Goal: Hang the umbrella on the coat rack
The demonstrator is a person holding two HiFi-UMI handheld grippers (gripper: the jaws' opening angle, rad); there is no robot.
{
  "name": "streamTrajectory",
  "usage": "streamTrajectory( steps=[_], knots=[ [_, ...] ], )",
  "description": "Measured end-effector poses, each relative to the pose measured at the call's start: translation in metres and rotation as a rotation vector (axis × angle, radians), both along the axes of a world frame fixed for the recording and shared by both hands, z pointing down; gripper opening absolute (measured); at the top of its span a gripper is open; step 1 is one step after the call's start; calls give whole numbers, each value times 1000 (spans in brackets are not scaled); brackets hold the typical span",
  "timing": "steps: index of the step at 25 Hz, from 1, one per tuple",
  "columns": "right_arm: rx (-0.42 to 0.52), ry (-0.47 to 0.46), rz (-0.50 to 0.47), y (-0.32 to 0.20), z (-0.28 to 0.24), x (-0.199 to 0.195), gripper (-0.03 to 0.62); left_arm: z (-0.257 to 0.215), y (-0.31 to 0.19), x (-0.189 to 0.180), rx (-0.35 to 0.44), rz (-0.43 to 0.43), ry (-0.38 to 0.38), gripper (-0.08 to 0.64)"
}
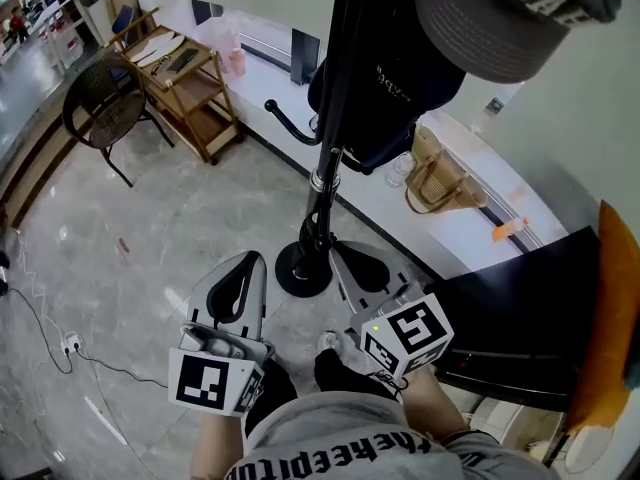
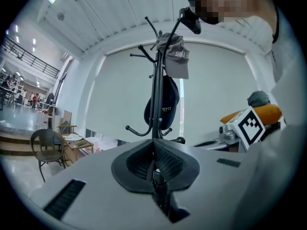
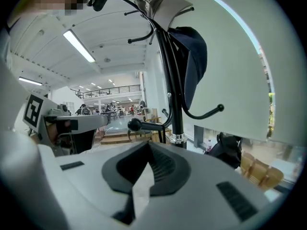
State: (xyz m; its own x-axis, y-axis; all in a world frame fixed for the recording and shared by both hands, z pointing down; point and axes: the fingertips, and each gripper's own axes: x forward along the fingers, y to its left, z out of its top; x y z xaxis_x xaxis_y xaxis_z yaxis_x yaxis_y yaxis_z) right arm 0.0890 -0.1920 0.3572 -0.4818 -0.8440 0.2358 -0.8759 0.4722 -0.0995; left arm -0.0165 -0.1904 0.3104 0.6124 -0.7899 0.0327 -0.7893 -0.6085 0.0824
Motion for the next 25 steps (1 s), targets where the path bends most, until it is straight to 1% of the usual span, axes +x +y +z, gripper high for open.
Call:
streamTrajectory(
  steps=[13,25],
  knots=[
    [51,6,137,30,-26,-9,11,-12,8,2,26,174,21,15],
    [92,0,241,58,-40,-19,11,-15,22,-2,35,293,26,15]
  ],
)
